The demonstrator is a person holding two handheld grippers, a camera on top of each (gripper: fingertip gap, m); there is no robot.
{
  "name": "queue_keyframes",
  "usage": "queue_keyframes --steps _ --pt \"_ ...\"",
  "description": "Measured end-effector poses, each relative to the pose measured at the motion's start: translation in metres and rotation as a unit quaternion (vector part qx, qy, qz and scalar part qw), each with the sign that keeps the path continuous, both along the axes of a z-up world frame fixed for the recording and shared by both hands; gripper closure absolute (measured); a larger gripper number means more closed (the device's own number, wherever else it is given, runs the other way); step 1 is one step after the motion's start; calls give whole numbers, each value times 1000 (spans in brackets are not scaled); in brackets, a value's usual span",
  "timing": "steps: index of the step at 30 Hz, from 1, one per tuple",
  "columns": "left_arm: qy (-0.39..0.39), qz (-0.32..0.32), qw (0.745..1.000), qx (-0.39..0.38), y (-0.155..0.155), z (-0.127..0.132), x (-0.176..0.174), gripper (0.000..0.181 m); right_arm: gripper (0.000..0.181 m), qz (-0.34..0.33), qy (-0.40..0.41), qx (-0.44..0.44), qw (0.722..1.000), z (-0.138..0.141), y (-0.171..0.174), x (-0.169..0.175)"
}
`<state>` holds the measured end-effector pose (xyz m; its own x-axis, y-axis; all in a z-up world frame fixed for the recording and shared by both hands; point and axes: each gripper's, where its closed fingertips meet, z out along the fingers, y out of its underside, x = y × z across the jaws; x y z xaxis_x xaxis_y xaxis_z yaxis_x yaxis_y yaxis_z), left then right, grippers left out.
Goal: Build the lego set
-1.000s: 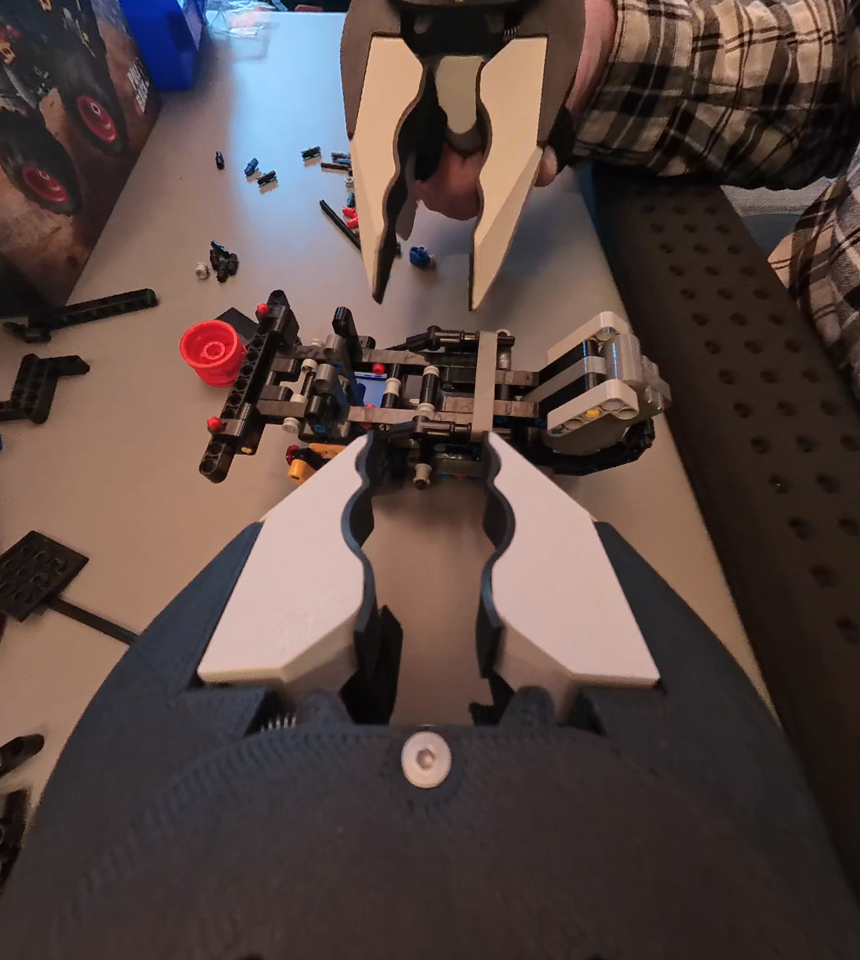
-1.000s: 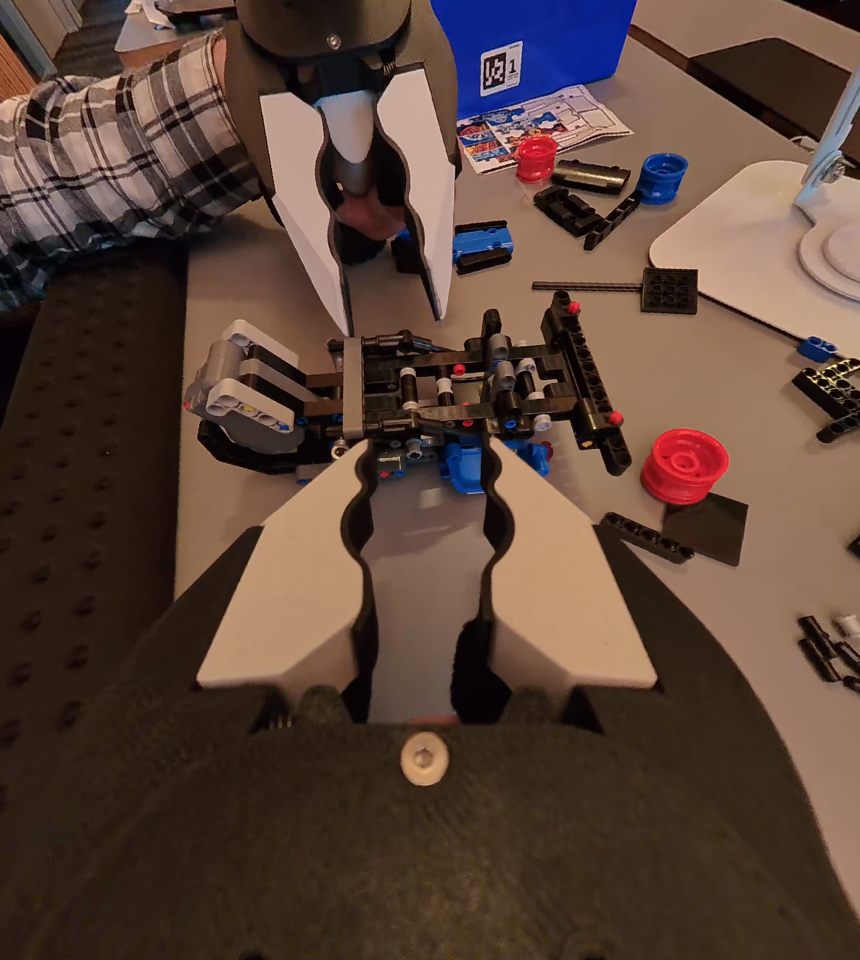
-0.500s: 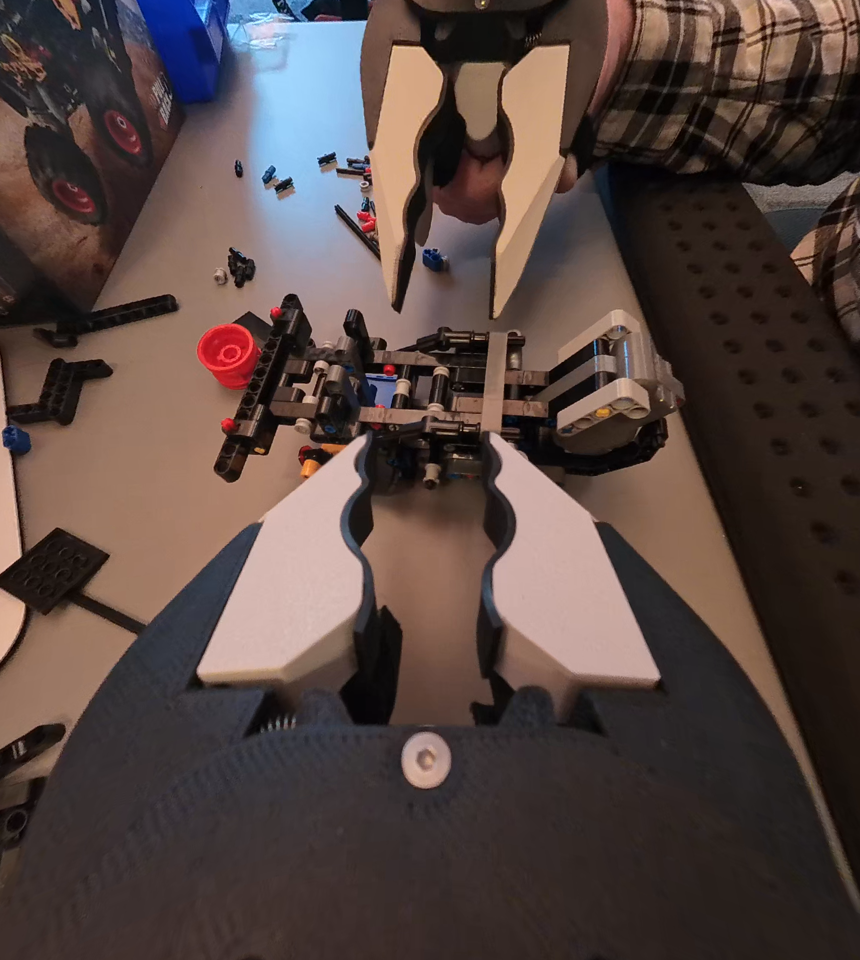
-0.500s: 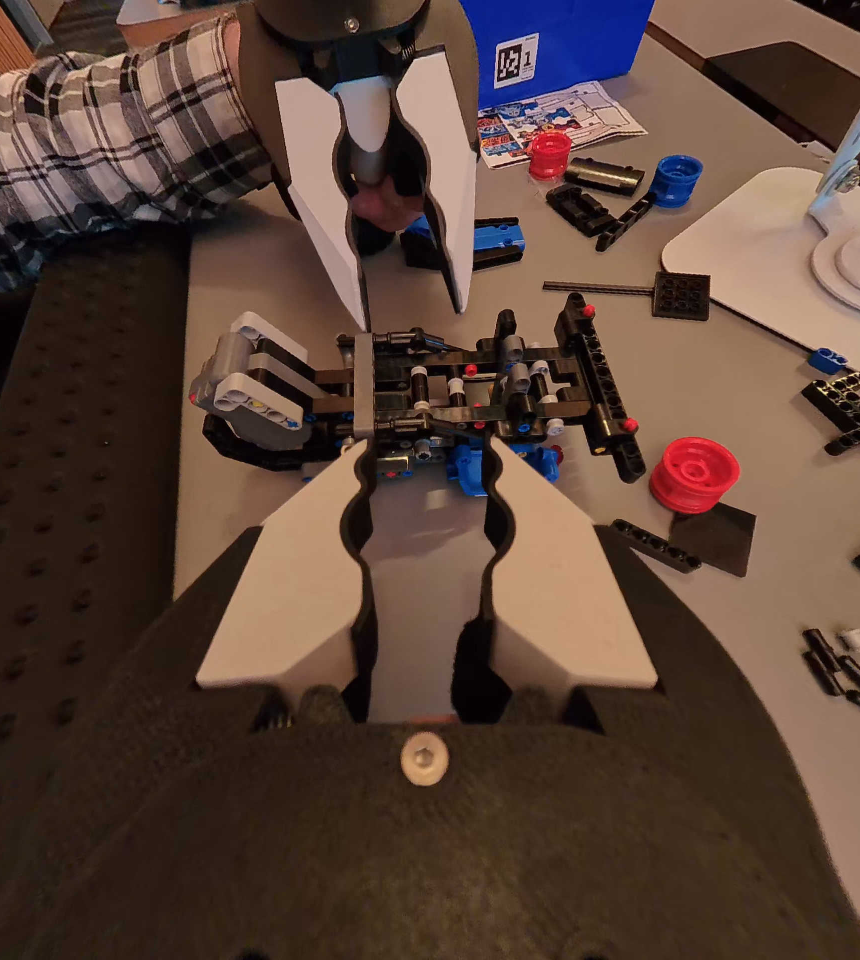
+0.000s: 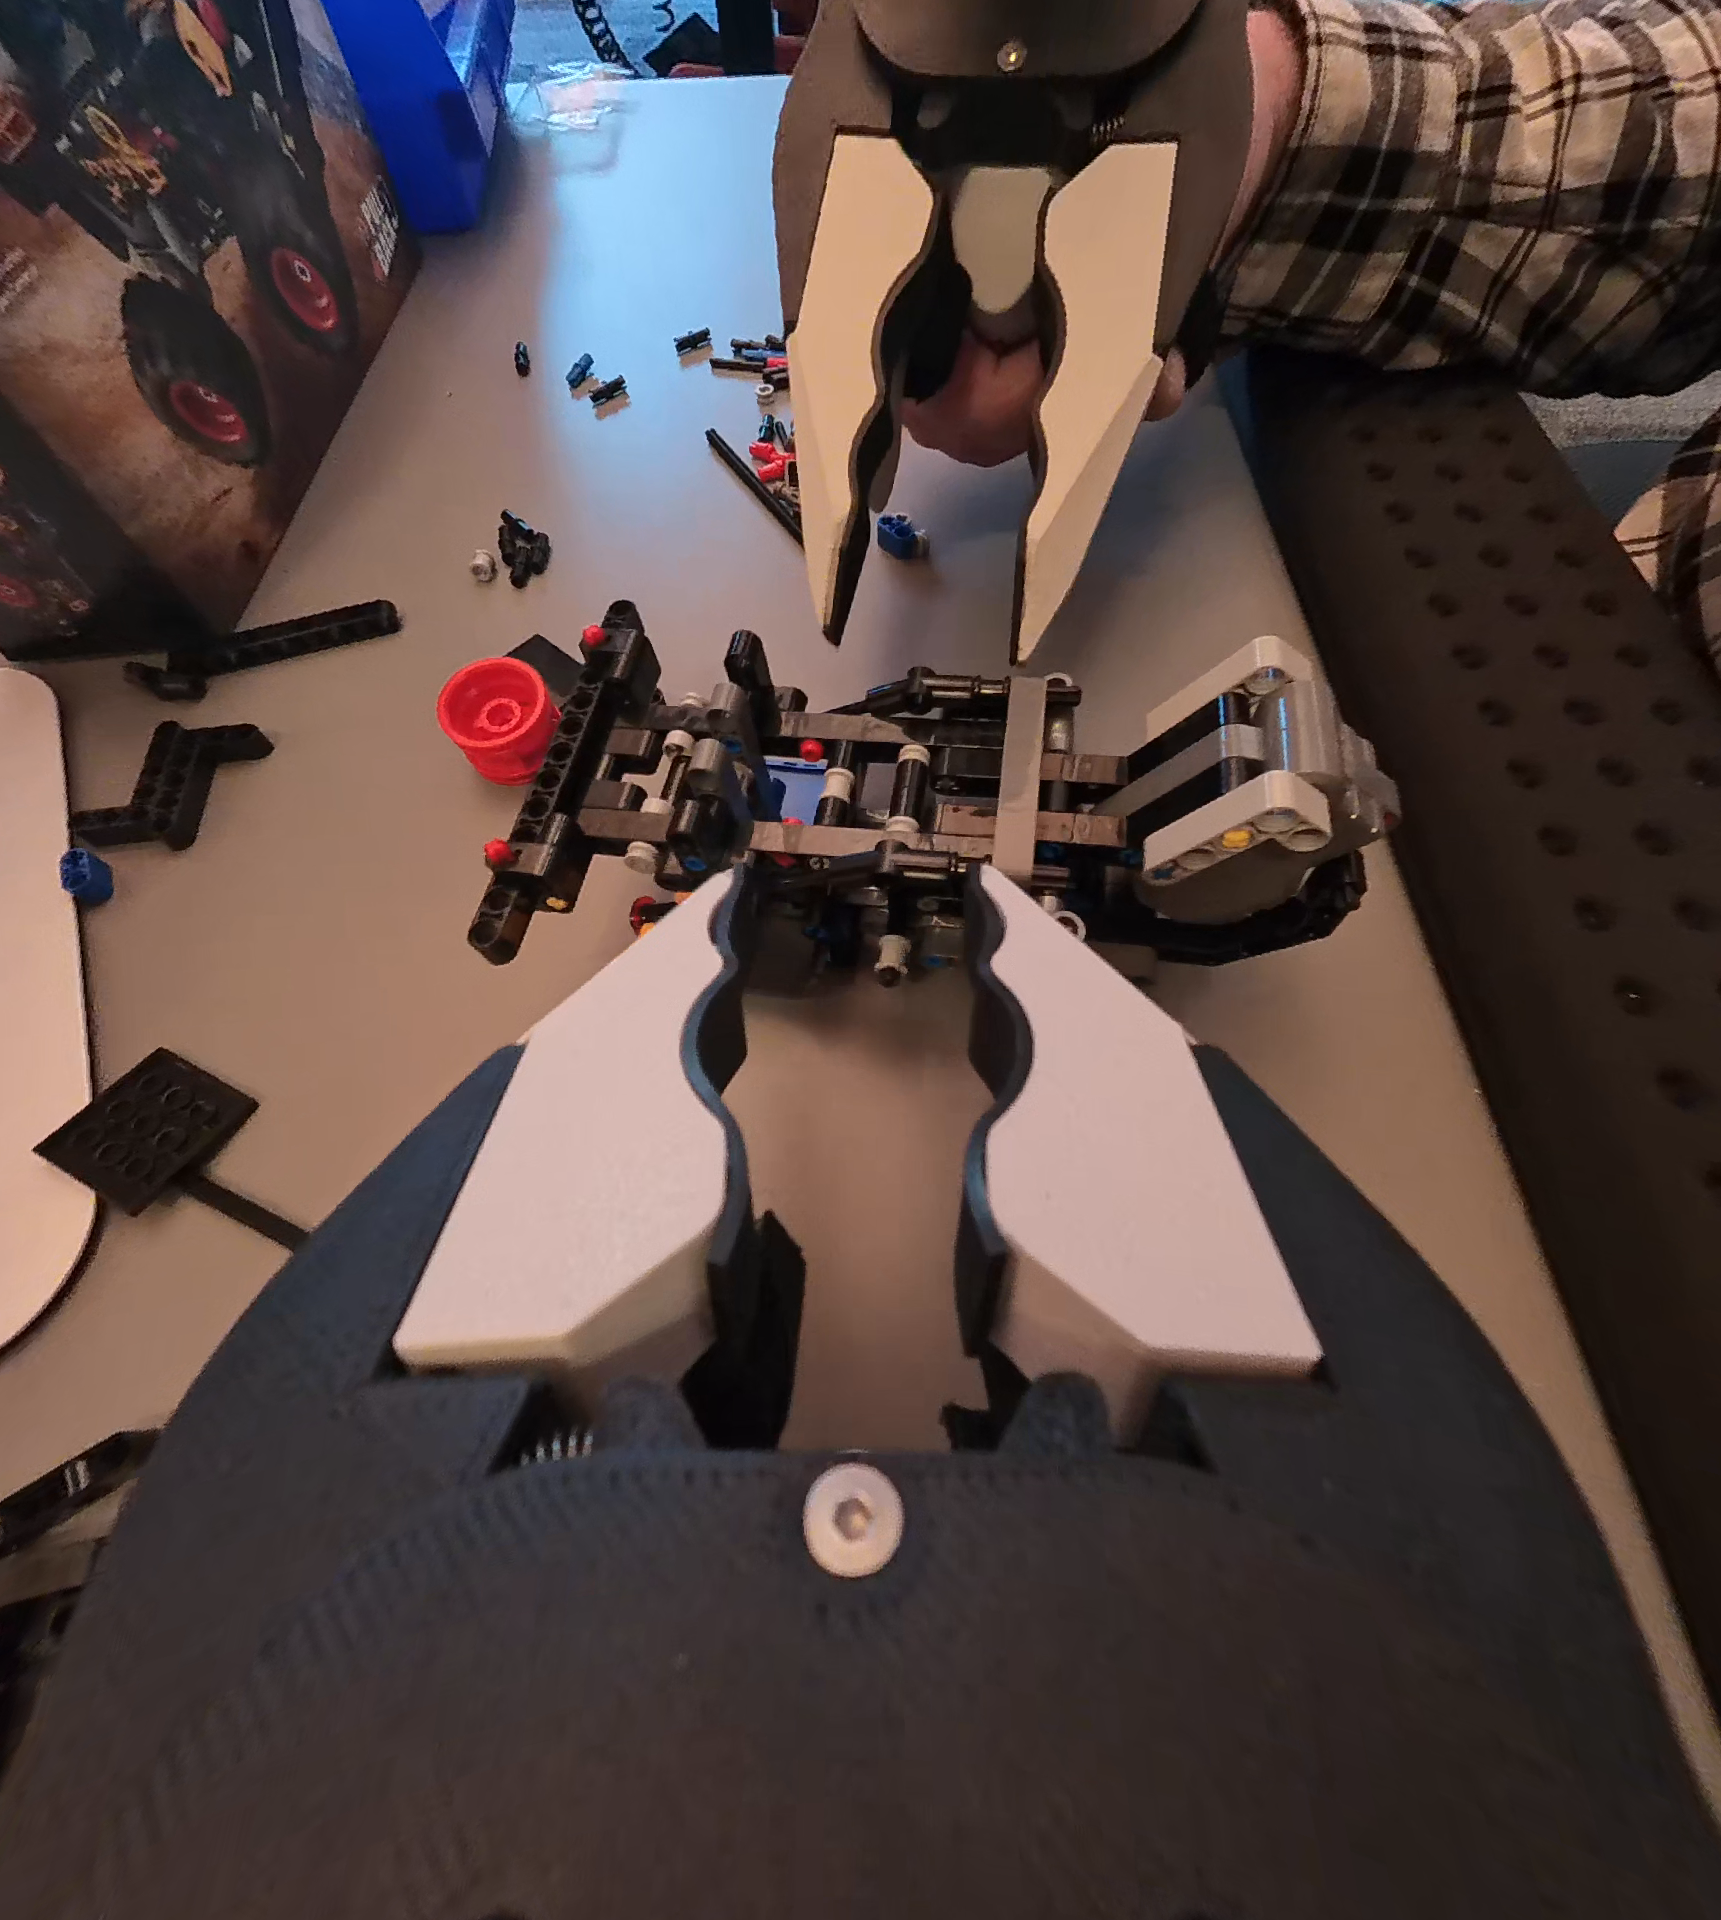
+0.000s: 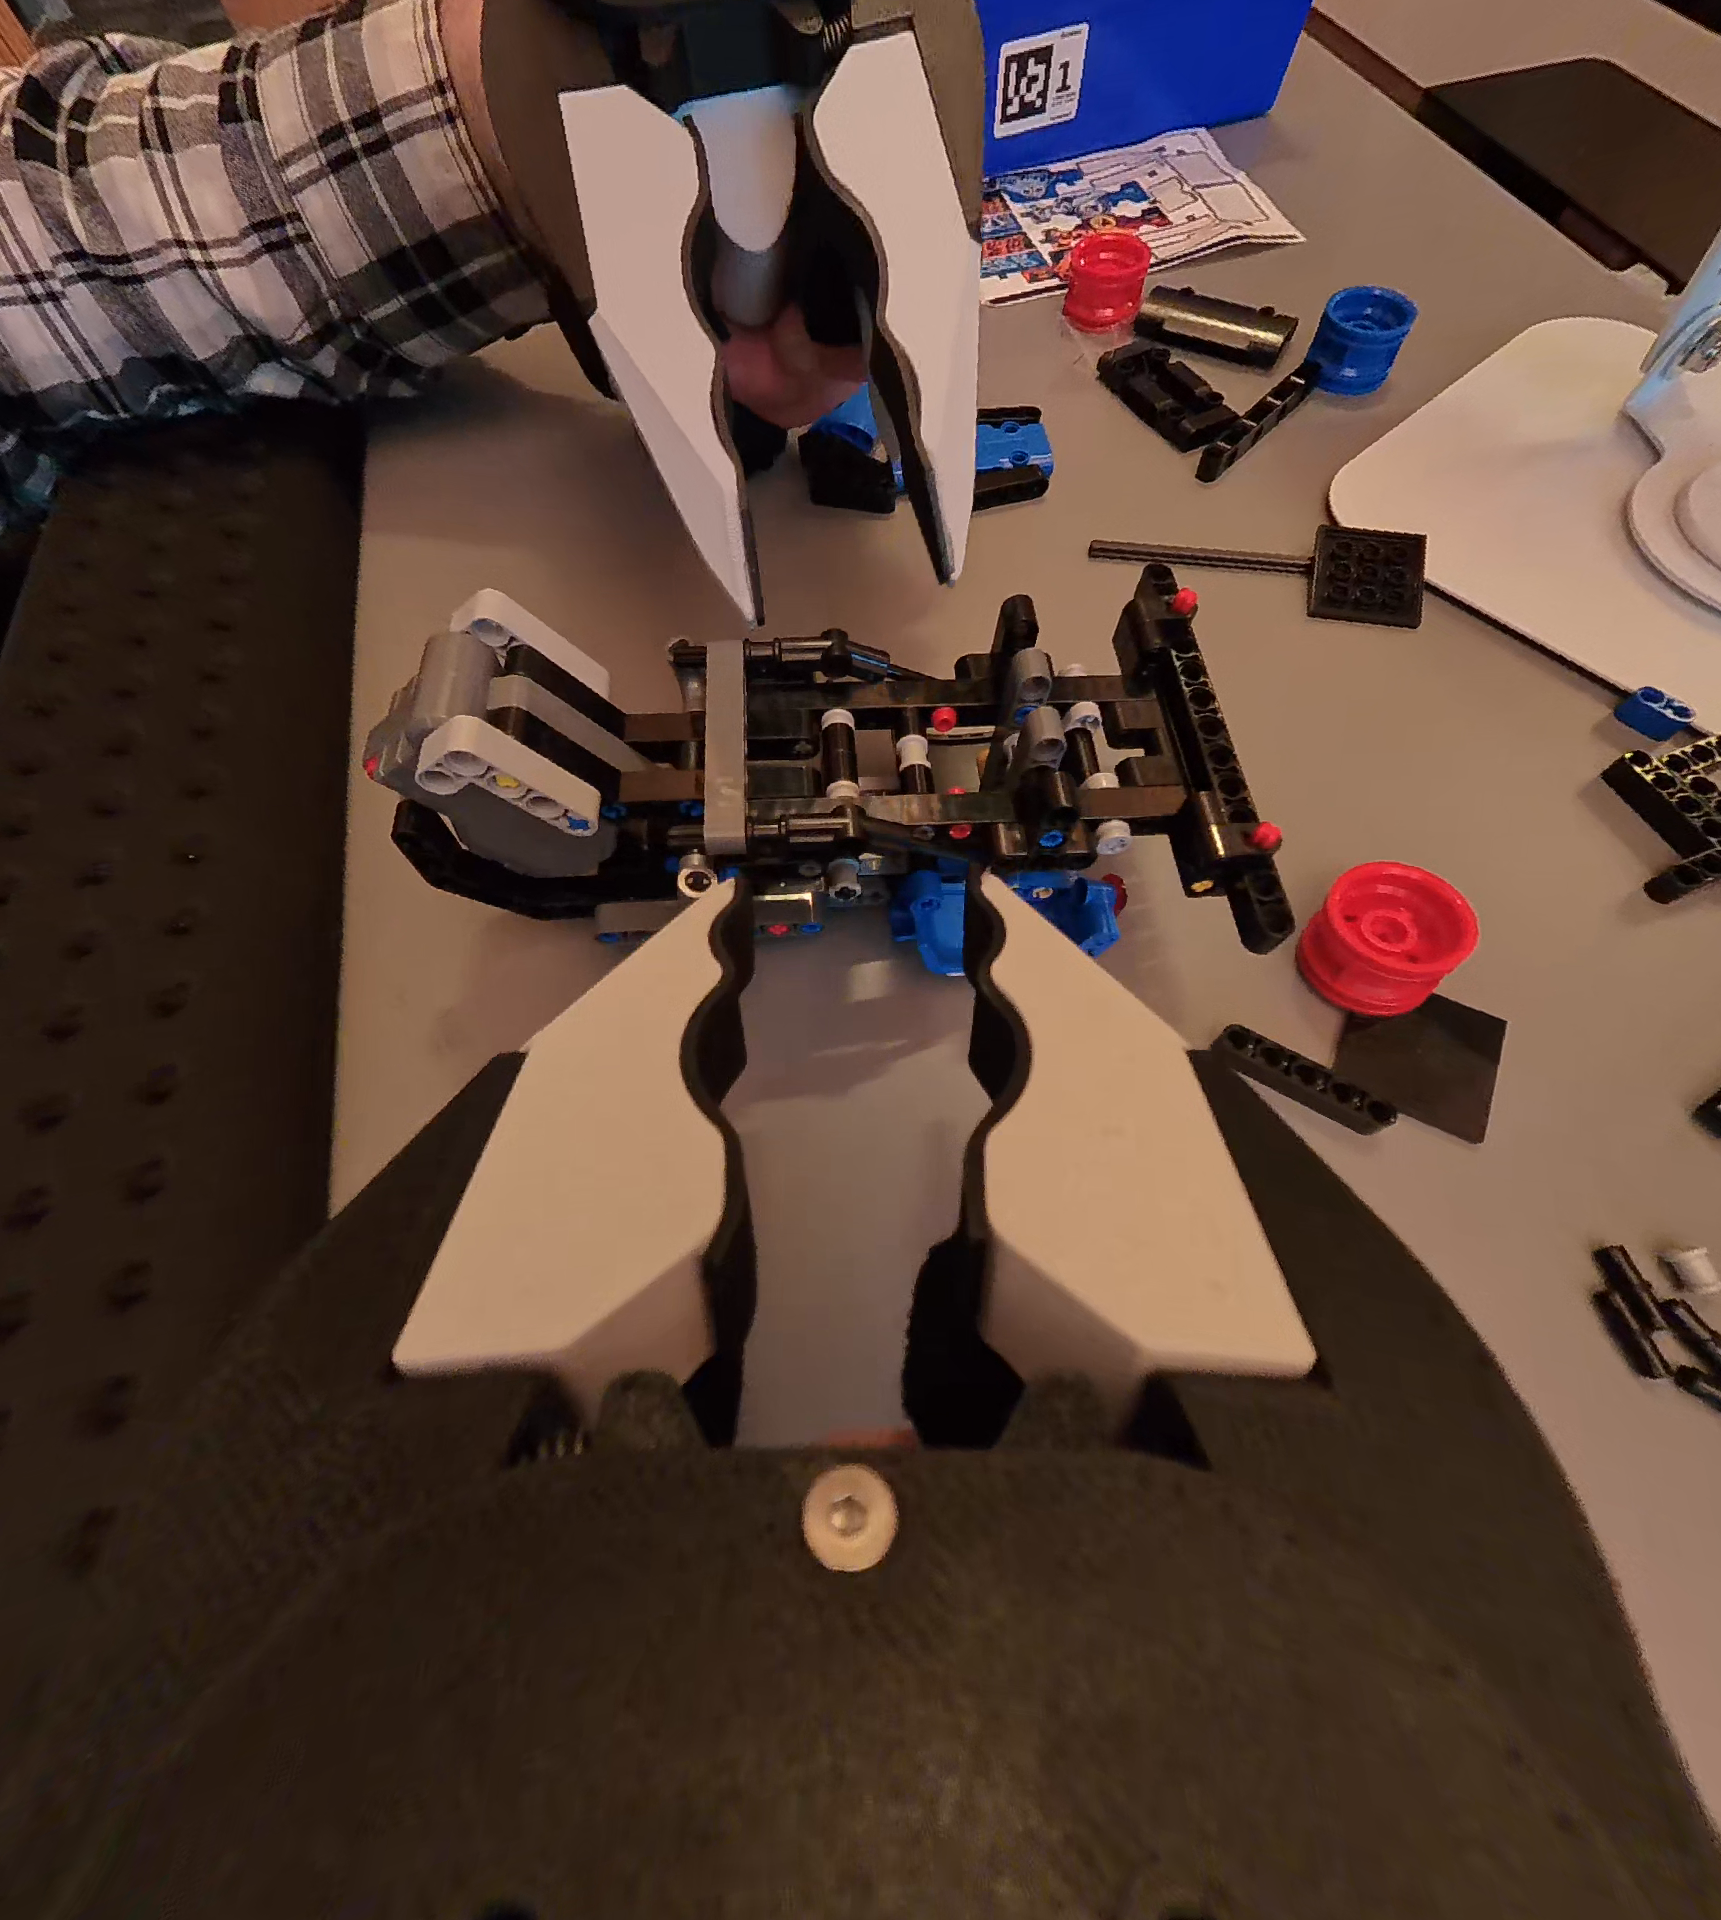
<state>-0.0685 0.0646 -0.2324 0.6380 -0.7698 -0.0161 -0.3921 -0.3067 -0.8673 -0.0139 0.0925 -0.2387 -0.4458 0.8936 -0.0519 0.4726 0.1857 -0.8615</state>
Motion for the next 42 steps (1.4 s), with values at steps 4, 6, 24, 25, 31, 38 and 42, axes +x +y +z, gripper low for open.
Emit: queue_keyframes --steps 4,6,24,25,31,38,42 --pt "1 0 1000 0 0 0 -1 143 143 2 0 3 1000 0 -1 1" --pt "3 0 1000 1 0 0 0 143 143 3 0 5 1000 0 -1 1" --pt "32 -6 999 -6 -7 -5 -2 142 153 2 -11 17 1000 -9 -6 -6" --pt "31 -6 999 -6 -7 -5 -2 142 154 4 -12 16 1000 -9 -8 -7" --pt "32 0 999 -4 -7 -3 -6 143 154 2 -8 12 1000 -8 -10 -12" --pt "26 6 1000 -1 -9 2 -11 142 156 -2 3 14 1000 -8 -15 -20" --pt "24 3 1000 -3 -10 2 -10 142 155 -5 10 21 1000 -6 -16 -23"
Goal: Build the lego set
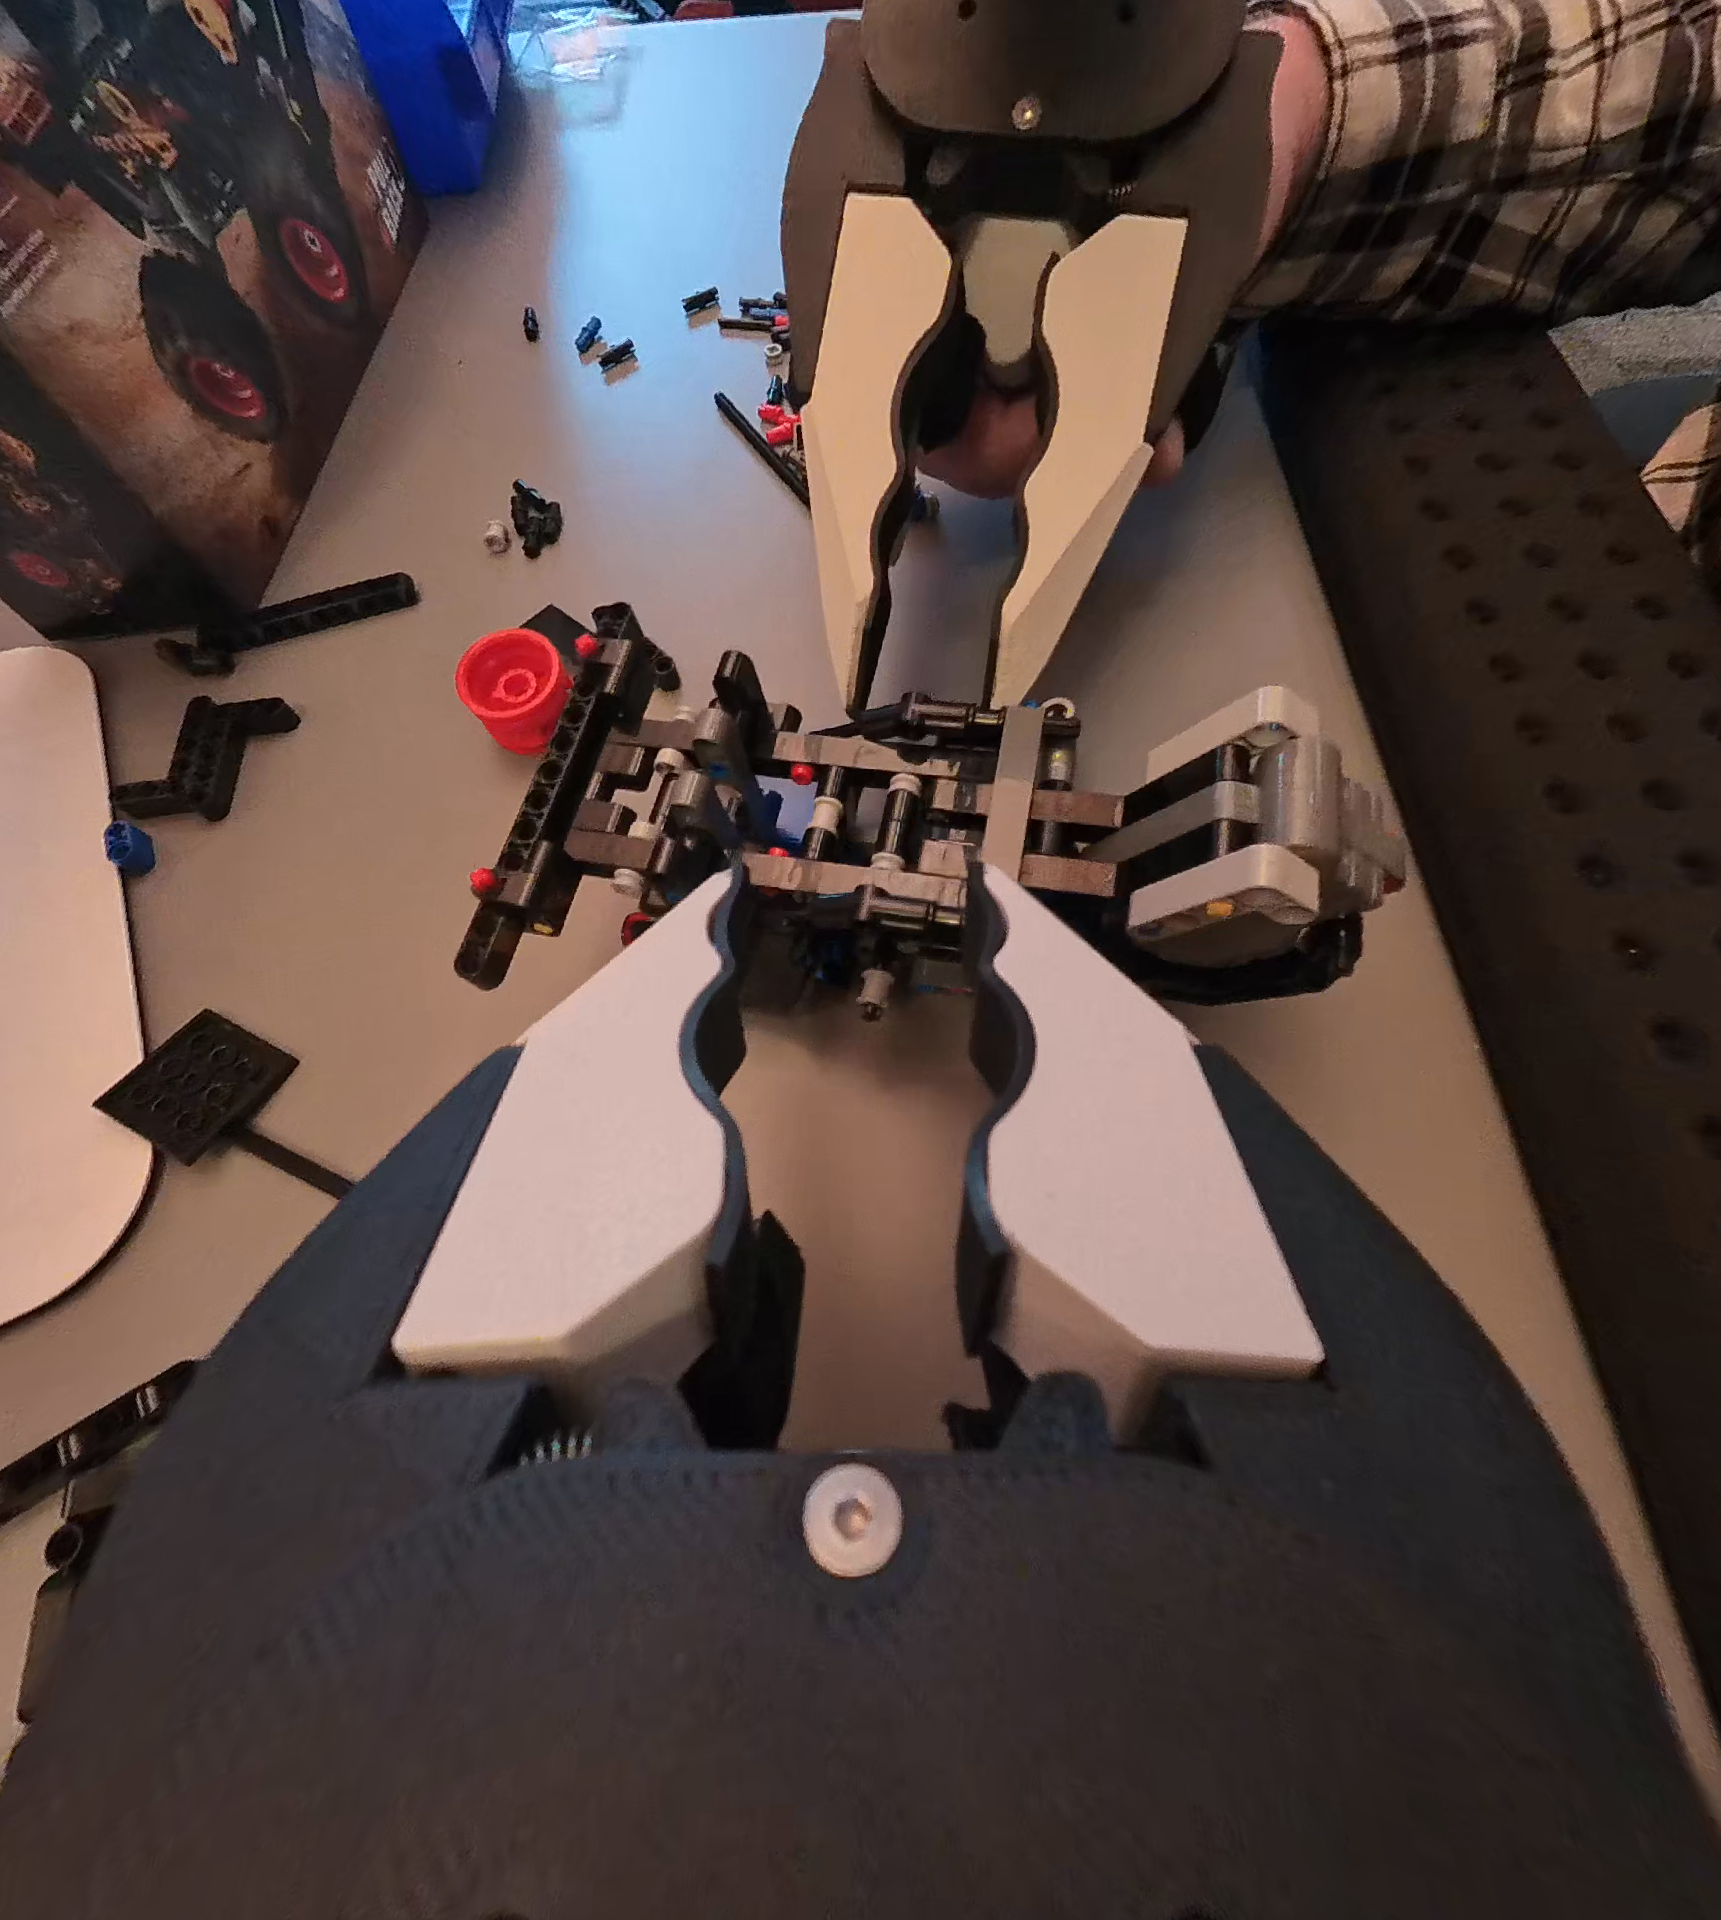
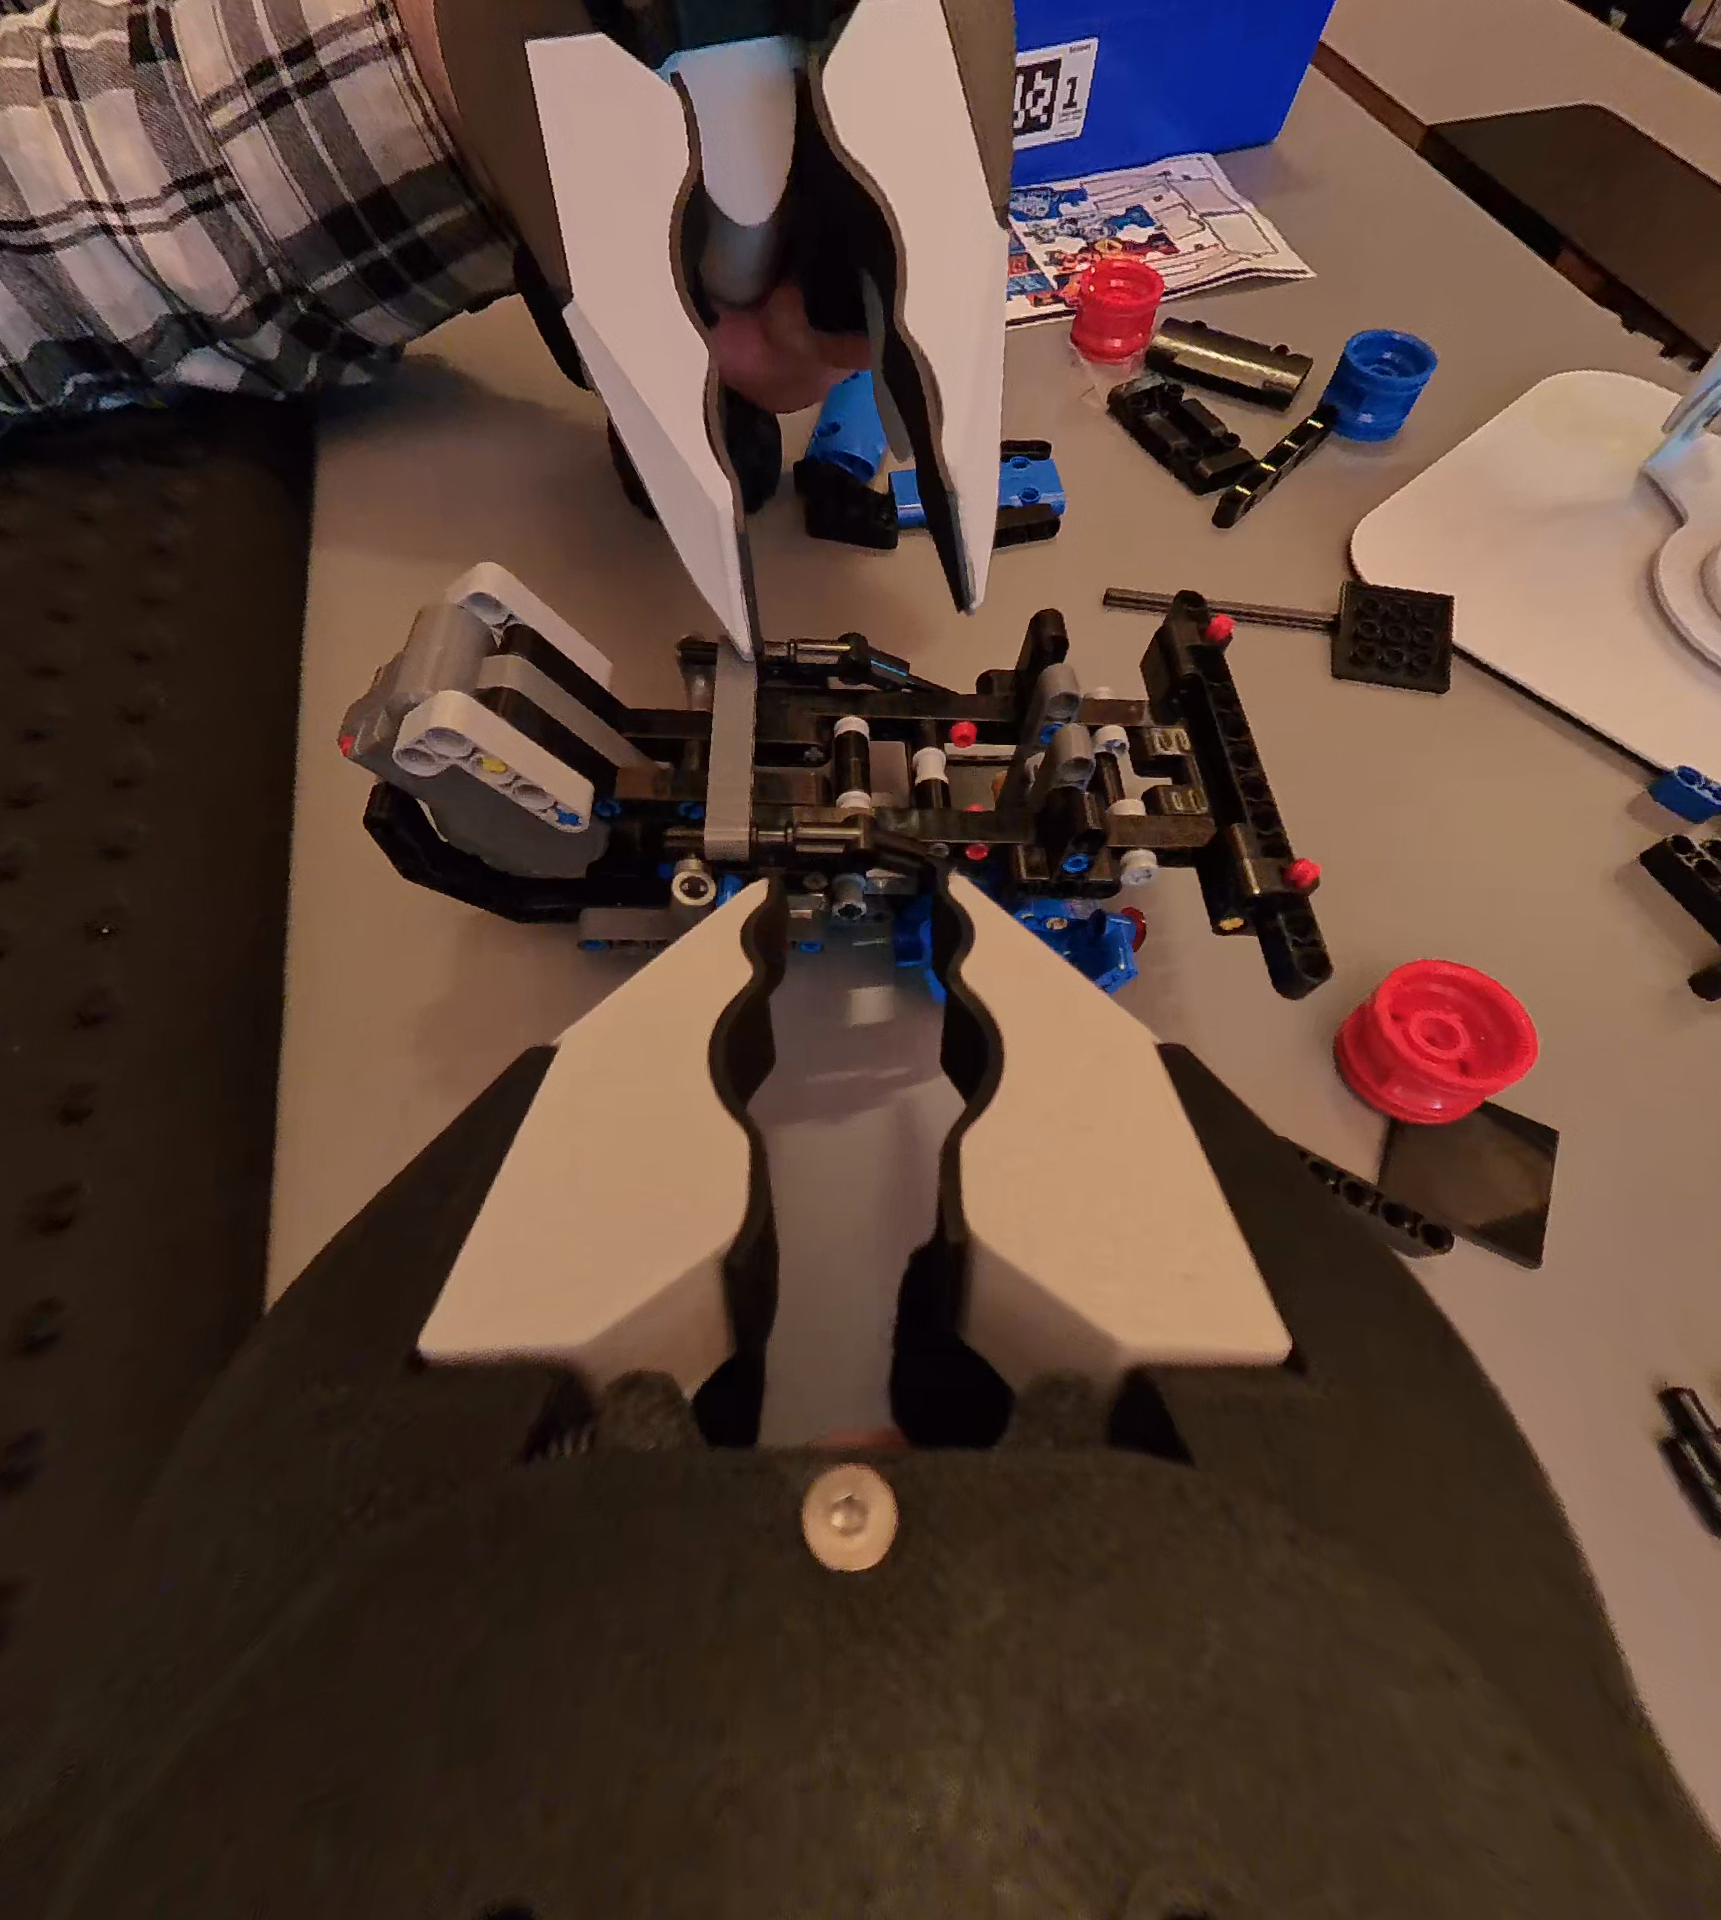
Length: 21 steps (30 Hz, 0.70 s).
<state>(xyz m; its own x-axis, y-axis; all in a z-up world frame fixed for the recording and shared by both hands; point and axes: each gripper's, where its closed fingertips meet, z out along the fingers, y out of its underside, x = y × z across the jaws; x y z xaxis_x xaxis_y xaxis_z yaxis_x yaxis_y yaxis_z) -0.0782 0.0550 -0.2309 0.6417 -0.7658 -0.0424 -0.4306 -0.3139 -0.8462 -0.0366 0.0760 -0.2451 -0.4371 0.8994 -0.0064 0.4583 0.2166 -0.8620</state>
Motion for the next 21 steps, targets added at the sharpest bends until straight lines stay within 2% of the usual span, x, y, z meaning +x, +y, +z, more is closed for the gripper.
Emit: queue_keyframes --steps 5,21 --pt "2 7 1000 1 0 0 -5 142 147 -5 0 4 1000 1 4 3" --pt "7 -2 1000 -20 -4 -5 0 147 147 -22 7 -4 1000 1 6 -9"
